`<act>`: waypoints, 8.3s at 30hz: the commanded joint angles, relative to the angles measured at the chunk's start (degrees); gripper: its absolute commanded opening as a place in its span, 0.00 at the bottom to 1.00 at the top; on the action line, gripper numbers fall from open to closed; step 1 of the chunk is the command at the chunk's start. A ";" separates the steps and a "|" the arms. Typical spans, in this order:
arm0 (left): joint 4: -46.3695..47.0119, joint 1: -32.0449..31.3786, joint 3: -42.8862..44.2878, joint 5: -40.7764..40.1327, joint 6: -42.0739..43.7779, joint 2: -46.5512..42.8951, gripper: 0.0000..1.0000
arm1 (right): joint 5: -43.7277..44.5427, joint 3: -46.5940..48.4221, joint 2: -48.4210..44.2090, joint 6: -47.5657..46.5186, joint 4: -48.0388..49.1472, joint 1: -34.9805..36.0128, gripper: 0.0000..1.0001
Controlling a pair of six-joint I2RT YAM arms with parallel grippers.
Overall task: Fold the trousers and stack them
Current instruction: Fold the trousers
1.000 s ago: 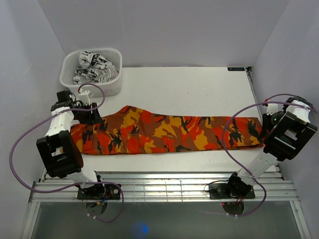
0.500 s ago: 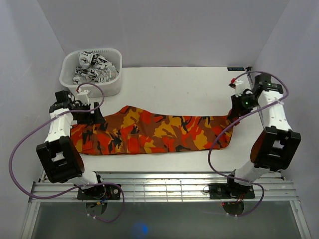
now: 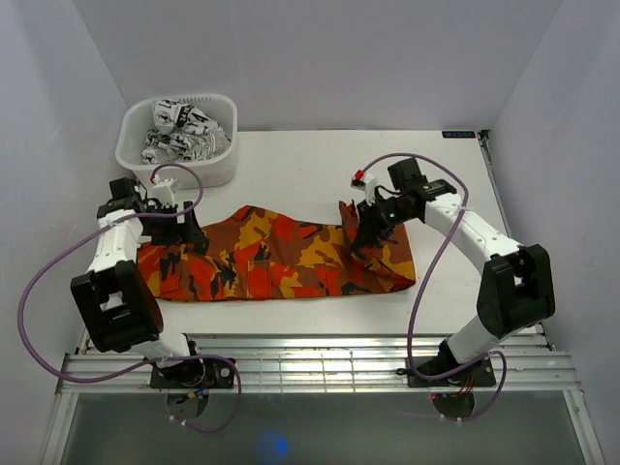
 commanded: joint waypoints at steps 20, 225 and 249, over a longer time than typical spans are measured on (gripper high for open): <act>1.78 0.29 -4.53 1.86 -1.52 1.74 0.98 | 6.12 -0.87 11.71 31.12 33.96 22.81 0.08; 9.43 -0.24 -10.33 23.13 -8.90 19.93 0.00 | 1.11 11.25 18.55 42.98 39.67 24.74 0.08; 11.98 -1.11 -11.04 21.72 -11.01 19.84 0.00 | 7.53 24.97 31.93 50.63 38.09 32.57 0.08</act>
